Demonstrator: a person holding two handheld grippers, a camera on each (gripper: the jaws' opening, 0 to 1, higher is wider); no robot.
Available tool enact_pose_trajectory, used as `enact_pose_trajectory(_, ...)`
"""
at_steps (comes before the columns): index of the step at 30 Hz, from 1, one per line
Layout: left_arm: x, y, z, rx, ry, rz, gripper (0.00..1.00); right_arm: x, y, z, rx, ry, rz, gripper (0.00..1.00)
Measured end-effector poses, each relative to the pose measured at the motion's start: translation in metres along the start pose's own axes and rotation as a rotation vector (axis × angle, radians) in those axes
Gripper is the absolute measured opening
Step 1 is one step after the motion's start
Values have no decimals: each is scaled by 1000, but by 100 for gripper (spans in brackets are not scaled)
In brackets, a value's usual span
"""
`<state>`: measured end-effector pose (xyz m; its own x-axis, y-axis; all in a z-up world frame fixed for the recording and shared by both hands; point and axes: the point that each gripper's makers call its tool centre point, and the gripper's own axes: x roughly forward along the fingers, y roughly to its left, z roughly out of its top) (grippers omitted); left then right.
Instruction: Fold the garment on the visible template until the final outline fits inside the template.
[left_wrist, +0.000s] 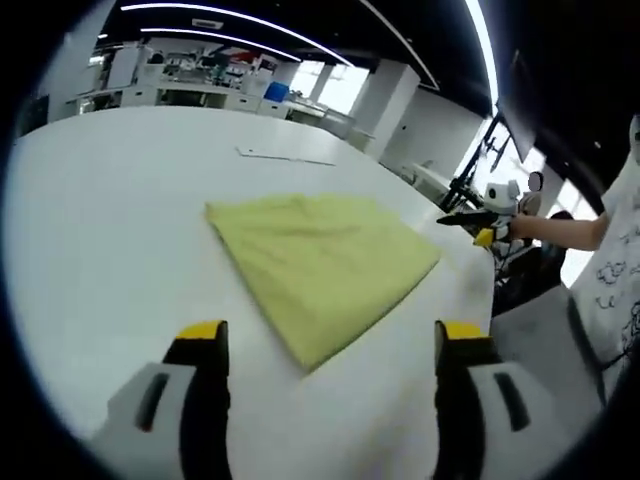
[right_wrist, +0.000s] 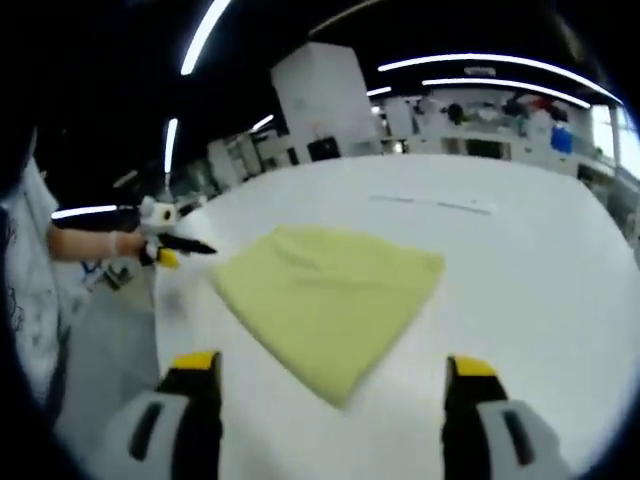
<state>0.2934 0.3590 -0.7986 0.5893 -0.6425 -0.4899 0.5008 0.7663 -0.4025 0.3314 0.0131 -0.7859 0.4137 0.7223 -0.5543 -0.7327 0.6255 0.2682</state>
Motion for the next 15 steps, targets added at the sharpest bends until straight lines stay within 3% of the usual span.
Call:
enact_pose_trajectory(9, -1, -1, -12, -16, 10, 19, 69, -3, 10, -12, 34, 9, 9, 76)
enact_pose_trajectory(15, 0, 2, -12, -53, 19, 48, 57, 2, 8, -22, 19, 50, 9, 55)
